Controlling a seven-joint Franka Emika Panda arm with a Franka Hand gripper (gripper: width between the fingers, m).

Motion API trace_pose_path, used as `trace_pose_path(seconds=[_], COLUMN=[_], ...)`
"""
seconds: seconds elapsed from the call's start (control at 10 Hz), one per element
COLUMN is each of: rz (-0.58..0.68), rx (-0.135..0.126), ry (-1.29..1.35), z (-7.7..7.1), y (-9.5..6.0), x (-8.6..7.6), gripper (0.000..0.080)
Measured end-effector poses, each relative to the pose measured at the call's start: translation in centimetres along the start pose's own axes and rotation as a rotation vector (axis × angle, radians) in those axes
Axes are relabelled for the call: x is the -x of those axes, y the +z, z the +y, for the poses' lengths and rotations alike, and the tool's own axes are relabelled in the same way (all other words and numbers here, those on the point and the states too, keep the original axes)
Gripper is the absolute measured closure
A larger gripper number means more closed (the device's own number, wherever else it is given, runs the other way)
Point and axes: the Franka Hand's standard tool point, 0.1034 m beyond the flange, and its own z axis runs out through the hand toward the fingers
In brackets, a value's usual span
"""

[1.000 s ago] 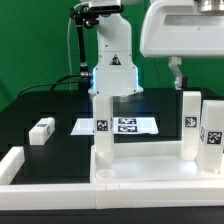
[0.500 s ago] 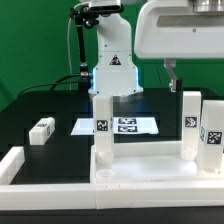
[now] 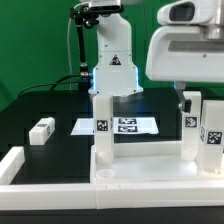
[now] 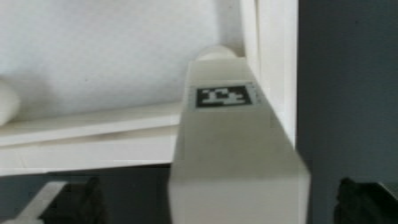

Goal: Assemble desk

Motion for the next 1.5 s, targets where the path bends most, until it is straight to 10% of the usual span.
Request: trace_pose_path(seconds=[0.3,0.6,1.5], rz=[0.001,0.000,-0.018], rx=[0.000,-0.001,-0.032], ry=[0.049,0.245,1.072], z=[0.01,0.00,0.75], y=[0.00,0.00,0.21], x=[-0.04,-0.03,-0.31], gripper=[0.0198,0.0512,0.0511])
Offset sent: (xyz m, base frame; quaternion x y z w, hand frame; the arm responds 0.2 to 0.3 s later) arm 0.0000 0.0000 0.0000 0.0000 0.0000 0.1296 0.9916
